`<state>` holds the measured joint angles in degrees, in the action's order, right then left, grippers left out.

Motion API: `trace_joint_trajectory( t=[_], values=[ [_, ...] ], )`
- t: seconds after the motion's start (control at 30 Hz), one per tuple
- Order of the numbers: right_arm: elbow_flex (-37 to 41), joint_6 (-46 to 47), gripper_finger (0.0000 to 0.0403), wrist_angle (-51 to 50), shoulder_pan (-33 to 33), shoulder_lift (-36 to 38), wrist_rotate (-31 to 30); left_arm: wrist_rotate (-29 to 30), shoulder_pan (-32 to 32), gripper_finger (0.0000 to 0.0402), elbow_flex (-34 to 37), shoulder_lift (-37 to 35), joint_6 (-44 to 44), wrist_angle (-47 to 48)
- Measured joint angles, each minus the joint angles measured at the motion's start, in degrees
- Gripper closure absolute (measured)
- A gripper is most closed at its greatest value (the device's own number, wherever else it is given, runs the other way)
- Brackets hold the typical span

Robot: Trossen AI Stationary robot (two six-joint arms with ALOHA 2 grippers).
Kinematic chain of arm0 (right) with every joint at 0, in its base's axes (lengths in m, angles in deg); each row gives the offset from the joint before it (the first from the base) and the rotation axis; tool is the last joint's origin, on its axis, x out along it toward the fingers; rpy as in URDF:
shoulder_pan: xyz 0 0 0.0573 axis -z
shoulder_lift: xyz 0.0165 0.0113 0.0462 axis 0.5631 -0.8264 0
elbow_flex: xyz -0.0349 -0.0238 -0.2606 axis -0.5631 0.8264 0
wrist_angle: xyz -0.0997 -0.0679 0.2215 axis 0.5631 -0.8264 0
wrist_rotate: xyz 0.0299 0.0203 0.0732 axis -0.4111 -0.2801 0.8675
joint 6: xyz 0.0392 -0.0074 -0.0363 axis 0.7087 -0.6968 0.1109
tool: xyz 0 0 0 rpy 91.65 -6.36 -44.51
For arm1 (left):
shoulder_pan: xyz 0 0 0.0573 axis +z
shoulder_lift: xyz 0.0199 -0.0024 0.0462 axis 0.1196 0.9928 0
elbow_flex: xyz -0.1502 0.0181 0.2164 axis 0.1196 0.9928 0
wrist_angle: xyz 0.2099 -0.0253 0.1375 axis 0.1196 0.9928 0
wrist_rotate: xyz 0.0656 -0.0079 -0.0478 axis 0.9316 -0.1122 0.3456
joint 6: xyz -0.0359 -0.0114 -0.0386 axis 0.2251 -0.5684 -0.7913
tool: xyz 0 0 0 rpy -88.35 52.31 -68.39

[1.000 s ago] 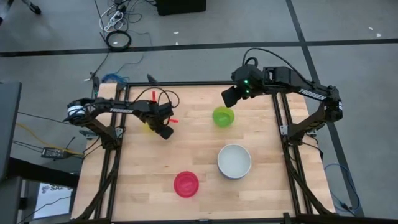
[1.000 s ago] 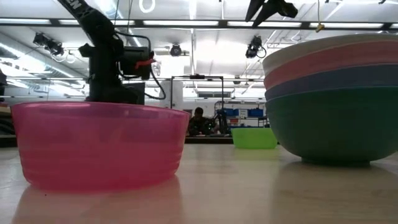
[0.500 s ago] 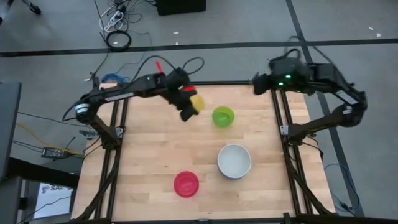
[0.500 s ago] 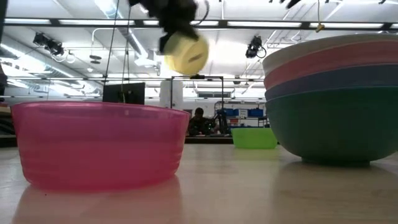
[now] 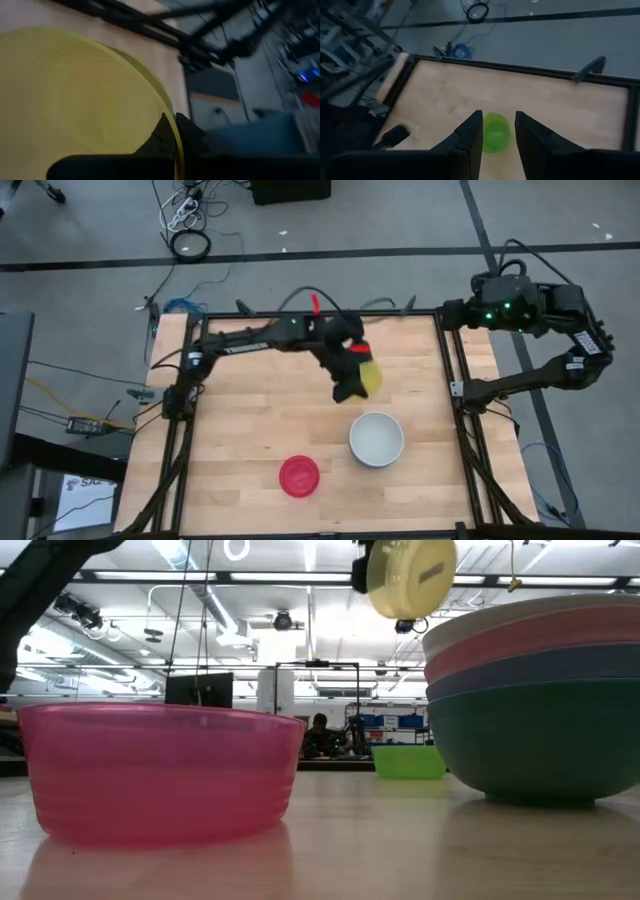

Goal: Nest bowls inside each other
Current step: Stack the yellow bowl on top of the white bowl

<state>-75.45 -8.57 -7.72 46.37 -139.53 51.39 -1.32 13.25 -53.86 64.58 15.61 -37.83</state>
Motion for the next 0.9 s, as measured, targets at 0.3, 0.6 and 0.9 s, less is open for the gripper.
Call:
trace_joint_trajectory(
  t=[0.3, 0.6, 0.9],
  values=[
    [0.02, -2.0, 0.0301, -2.04, -0.02, -2.45, 0.51, -4.53, -3.94, 0.0397, -0.93, 3.98, -2.84, 1.52],
    [0.02, -7.47, 0.0301, -2.0, -0.07, -5.64, 2.85, -7.06, -7.23, 0.0396, -0.81, 9.39, -14.19, -11.9],
    [0.02, -8.47, 0.0301, -1.83, -0.08, -5.75, 4.77, -5.04, -6.73, 0.0354, -0.79, 10.31, -17.32, -13.3]
  ],
)
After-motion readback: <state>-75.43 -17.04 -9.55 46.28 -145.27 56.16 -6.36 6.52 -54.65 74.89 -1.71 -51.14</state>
